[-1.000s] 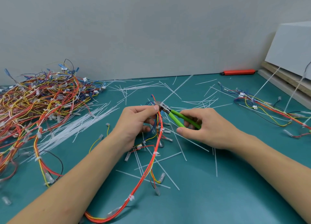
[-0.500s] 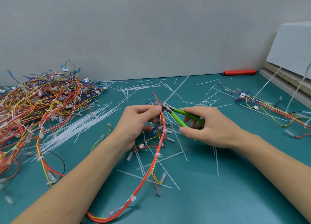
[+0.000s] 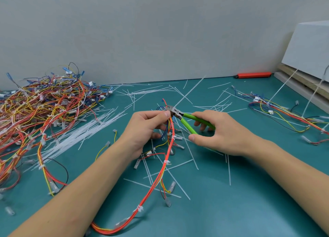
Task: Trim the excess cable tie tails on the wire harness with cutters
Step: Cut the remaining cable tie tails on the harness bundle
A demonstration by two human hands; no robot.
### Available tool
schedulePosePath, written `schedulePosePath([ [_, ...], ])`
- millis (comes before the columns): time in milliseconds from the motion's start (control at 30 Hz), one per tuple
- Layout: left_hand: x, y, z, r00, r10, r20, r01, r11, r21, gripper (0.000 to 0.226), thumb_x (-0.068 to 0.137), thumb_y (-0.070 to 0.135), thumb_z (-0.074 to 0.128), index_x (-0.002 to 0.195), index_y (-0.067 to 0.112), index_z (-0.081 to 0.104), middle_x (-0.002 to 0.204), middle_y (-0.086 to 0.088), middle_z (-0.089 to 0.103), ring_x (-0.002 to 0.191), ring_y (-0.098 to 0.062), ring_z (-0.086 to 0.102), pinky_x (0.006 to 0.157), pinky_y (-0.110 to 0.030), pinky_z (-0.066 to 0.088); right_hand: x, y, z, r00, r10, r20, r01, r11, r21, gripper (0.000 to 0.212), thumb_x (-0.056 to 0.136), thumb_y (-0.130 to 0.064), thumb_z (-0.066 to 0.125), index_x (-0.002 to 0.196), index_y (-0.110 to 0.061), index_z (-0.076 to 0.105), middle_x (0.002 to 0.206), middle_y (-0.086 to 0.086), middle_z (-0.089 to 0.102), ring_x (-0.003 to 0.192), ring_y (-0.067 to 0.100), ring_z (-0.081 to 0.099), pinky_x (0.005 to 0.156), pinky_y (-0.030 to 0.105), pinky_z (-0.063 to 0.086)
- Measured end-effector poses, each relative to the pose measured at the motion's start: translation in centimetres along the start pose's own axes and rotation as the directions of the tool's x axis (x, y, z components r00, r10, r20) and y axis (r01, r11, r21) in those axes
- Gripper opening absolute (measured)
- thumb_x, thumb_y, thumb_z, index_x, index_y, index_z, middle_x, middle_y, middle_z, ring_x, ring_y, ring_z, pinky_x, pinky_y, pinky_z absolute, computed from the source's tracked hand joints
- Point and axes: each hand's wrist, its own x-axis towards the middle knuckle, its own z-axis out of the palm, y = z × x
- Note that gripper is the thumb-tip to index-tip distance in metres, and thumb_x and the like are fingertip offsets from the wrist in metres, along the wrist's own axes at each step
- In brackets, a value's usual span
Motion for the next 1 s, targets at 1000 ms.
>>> schedulePosePath([
  [1000, 0.42, -0.34, -0.25, 0.999, -0.023, -0.033, 0.022, 0.999, -0.031, 0.015, 0.089, 0.031, 0.076, 0.090, 0.018, 0.083, 0.079, 0.002, 0.072, 0.069, -0.010, 0.061, 0.054, -0.022, 0.047, 0.25, 0.06, -0.53, 0.999, -0.035, 0.001, 0.035, 0.998, 0.050, 0.033, 0.089, -0.048, 0.078, 0.111, -0.025, 0.069, 0.090, -0.007, 0.062, 0.078, 0.014, 0.058, 0.074, 0.034, 0.052],
])
